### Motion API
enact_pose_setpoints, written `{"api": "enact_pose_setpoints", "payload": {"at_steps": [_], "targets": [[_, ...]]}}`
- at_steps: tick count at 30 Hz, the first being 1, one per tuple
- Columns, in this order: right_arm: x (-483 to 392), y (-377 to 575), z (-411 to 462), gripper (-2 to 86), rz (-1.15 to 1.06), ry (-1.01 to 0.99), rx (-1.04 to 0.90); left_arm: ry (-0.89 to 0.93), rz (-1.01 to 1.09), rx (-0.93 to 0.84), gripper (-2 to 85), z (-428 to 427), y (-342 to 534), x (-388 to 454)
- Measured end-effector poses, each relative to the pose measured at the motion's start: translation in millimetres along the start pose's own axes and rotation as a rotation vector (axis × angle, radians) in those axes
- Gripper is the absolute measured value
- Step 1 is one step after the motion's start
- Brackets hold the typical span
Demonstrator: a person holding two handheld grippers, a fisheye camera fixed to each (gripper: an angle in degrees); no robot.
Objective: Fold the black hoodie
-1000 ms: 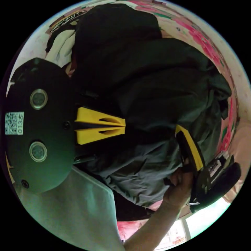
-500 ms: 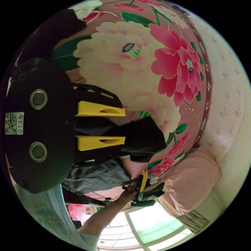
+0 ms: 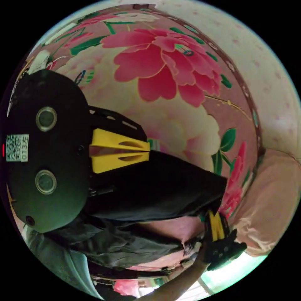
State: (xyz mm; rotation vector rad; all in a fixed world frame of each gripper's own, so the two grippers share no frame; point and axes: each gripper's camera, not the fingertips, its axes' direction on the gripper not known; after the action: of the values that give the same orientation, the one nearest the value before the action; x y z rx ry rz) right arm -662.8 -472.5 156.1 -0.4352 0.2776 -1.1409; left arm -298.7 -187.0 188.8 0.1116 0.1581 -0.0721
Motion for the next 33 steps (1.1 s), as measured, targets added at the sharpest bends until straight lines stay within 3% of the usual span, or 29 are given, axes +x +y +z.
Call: {"api": "enact_pose_setpoints", "payload": {"at_steps": [1, 3, 5, 8, 11, 13, 15, 16, 18, 20, 24, 26, 29, 31, 33], "targets": [[2, -1, -13, 2.5, -0.004, 0.100, 0.050, 0.005, -0.012, 0.016, -0.1, -5, 1, -5], [3, -3, -61, 2.4, 0.009, 0.493, 0.206, -0.014, -0.197, 0.133, -0.2, -29, 16, -33], [6, -3, -92, 2.4, 0.049, 0.671, 0.288, 0.139, -0.260, 0.217, -0.3, -45, 33, -55], [14, -2, -134, 2.2, 0.104, 0.656, 0.361, 0.190, -0.128, 0.379, -0.3, -74, 59, -39], [11, -4, -163, 2.0, 0.137, 0.607, 0.388, 0.407, 0.204, 0.323, -0.4, -69, 71, 8], [3, -5, -181, 1.9, 0.142, 0.594, 0.412, 0.386, 0.267, 0.196, -0.4, -45, 74, 34], [-14, -3, -206, 1.7, 0.128, 0.618, 0.465, 0.146, 0.165, -0.032, -0.4, 0, 71, 38], [-19, -2, -214, 1.7, 0.123, 0.617, 0.485, 0.124, 0.118, -0.049, -0.4, 7, 72, 33], [-49, 10, -254, 1.7, 0.078, 0.627, 0.581, 0.256, -0.097, -0.049, -0.4, 23, 74, 3], [-80, 29, -289, 1.7, 0.044, 0.661, 0.716, 0.337, -0.171, -0.026, -0.4, 24, 79, -8], [-182, 89, -358, 2.0, -0.137, 0.727, 0.999, 0.375, -0.139, 0.008, -0.4, -5, 108, -10], [-232, 114, -375, 2.2, -0.215, 0.679, 1.097, 0.385, -0.192, 0.066, -0.3, -24, 136, -17], [-310, 145, -381, 2.9, -0.331, 0.424, 1.172, 0.366, -0.309, 0.130, 0.1, -47, 183, -23], [-359, 151, -364, 3.8, -0.472, 0.266, 1.113, 0.367, -0.347, 0.121, 0.8, -52, 202, -20], [-409, 144, -333, 5.5, -0.629, -0.024, 0.889, 0.394, -0.395, 0.124, 2.5, -51, 221, -12]]}}
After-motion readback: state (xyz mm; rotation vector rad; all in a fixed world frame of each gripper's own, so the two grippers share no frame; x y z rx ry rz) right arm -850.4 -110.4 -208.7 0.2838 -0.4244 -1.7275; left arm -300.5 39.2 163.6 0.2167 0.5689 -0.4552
